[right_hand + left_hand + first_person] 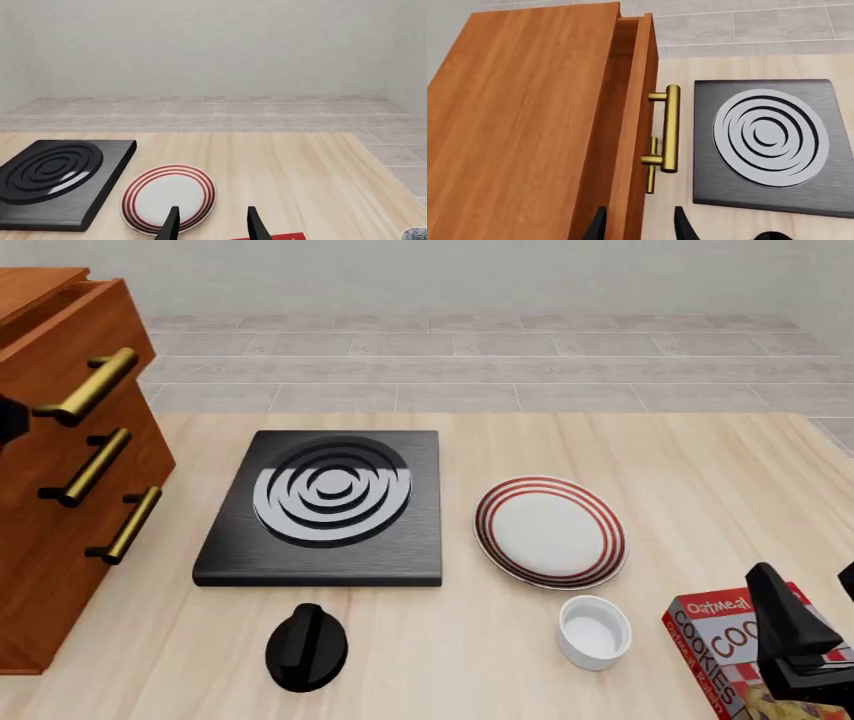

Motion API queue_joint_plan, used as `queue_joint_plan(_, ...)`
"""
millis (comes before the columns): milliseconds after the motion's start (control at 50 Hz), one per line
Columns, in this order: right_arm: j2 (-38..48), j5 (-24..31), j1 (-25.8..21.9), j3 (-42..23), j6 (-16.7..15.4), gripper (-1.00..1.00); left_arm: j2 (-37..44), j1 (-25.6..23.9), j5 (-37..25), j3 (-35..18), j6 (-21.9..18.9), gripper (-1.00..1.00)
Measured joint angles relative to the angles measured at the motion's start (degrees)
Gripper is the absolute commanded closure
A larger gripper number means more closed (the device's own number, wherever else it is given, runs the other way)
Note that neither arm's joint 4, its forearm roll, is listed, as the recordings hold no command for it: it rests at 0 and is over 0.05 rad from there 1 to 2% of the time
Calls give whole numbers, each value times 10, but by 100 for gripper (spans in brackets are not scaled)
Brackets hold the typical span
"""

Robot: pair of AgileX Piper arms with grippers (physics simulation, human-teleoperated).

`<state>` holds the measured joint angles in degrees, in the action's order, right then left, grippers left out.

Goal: Pick the akita bowl in the top layer of the wooden cabinet and place it on the plate.

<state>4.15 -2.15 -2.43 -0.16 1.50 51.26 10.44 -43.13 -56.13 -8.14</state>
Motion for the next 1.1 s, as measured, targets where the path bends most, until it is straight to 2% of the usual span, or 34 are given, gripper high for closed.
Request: queue_joint_plan(1100, -7, 5, 5, 0, 7, -100, 70, -112, -27, -46, 41, -100)
